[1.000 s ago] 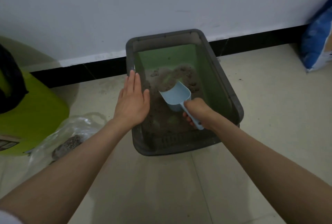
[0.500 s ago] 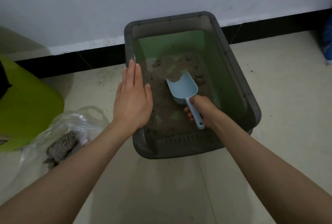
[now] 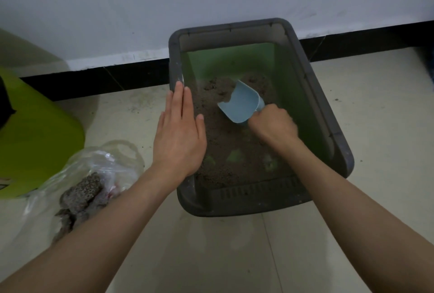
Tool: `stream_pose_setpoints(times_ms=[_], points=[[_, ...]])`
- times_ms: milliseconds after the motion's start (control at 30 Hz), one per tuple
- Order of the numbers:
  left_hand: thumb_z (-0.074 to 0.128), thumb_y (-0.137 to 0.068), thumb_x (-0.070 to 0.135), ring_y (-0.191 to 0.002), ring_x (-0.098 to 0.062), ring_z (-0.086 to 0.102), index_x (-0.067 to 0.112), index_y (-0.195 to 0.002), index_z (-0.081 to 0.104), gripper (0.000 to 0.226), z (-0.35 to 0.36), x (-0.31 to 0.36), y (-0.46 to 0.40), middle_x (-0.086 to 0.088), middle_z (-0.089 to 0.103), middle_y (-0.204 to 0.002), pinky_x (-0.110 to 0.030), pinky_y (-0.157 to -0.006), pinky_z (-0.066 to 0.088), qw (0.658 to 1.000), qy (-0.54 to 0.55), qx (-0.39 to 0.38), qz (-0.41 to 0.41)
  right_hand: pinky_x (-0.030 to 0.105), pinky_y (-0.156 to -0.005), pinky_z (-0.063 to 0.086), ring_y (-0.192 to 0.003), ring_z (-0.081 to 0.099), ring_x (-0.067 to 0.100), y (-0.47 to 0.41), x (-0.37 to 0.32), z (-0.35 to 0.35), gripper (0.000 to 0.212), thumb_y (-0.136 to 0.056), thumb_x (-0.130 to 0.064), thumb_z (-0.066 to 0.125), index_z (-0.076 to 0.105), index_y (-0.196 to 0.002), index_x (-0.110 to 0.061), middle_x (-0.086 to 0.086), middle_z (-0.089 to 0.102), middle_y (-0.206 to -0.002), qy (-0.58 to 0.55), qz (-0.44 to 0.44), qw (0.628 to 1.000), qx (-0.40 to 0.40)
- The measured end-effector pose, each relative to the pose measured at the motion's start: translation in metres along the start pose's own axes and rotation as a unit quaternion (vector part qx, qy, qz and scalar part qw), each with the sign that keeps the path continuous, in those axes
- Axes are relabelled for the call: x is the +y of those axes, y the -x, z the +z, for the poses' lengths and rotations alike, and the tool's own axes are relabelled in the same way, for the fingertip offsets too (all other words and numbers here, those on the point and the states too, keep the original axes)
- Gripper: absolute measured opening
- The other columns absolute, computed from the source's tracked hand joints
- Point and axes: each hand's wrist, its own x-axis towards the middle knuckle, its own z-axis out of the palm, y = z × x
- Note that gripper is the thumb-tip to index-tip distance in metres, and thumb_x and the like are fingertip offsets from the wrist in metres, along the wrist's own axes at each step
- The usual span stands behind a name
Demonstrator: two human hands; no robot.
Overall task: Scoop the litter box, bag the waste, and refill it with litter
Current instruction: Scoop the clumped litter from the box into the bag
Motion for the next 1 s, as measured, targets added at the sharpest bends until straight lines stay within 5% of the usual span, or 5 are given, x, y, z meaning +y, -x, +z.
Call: stream_pose_setpoints(times_ms=[200, 433, 567, 800, 1000], points=[[0.024, -0.100, 0.032, -0.145, -0.016, -0.006, 0.010, -0.148, -0.001, 0.058, 0.001, -0.001, 0.000, -0.001, -0.010, -0.158, -0.035, -0.119, 0.010, 1.000, 0.007, -0.001, 0.003, 0.036, -0.072, 0.052, -0.088, 0.064, 0.030, -0.002, -0.001, -0.011, 0.026, -0.090, -0.027, 0.047, 0.058, -0.099, -0.005, 0.012, 0.063, -0.094, 0.095, -0.043, 0.993, 0.053], [0.023, -0.100, 0.033, -0.145, -0.015, -0.006, 0.012, -0.148, -0.003, 0.059, 0.001, -0.001, 0.001, 0.000, -0.011, -0.157, -0.035, -0.119, 0.009, 1.000, 0.009, 0.000, 0.000, 0.038, -0.070, 0.051, -0.089, 0.064, 0.029, -0.025, -0.007, 0.006, 0.029, -0.086, -0.026, 0.049, 0.057, -0.103, -0.003, 0.011, 0.063, -0.094, -0.085, 0.021, 0.996, -0.026], [0.022, -0.100, 0.033, -0.145, -0.015, -0.008, 0.012, -0.148, -0.004, 0.059, 0.000, -0.001, 0.001, 0.001, -0.012, -0.157, -0.034, -0.119, 0.008, 1.000, 0.010, -0.002, -0.001, 0.034, -0.061, 0.046, -0.065, 0.056, 0.021, -0.032, -0.009, 0.014, 0.017, -0.088, -0.015, 0.045, 0.049, -0.096, -0.001, 0.010, 0.060, -0.073, -0.212, 0.064, 0.973, -0.067], [0.023, -0.100, 0.033, -0.145, -0.014, -0.009, 0.012, -0.148, -0.003, 0.058, 0.000, -0.001, 0.001, 0.002, -0.012, -0.157, -0.031, -0.119, 0.006, 1.000, 0.017, -0.001, 0.000, 0.027, -0.048, 0.037, -0.055, 0.047, 0.016, -0.032, -0.010, 0.017, 0.009, -0.090, -0.012, 0.041, 0.042, -0.097, -0.007, 0.009, 0.057, -0.067, -0.256, 0.068, 0.960, -0.085], [0.023, -0.100, 0.033, -0.145, -0.013, -0.009, 0.012, -0.148, -0.004, 0.059, -0.001, 0.000, 0.001, 0.002, -0.013, -0.157, -0.033, -0.119, 0.007, 1.000, 0.010, -0.005, -0.001, 0.027, -0.048, 0.037, -0.053, 0.047, 0.017, -0.039, -0.012, 0.035, 0.022, -0.091, -0.017, 0.044, 0.057, -0.088, 0.000, 0.008, 0.058, -0.067, -0.330, 0.090, 0.935, -0.095]])
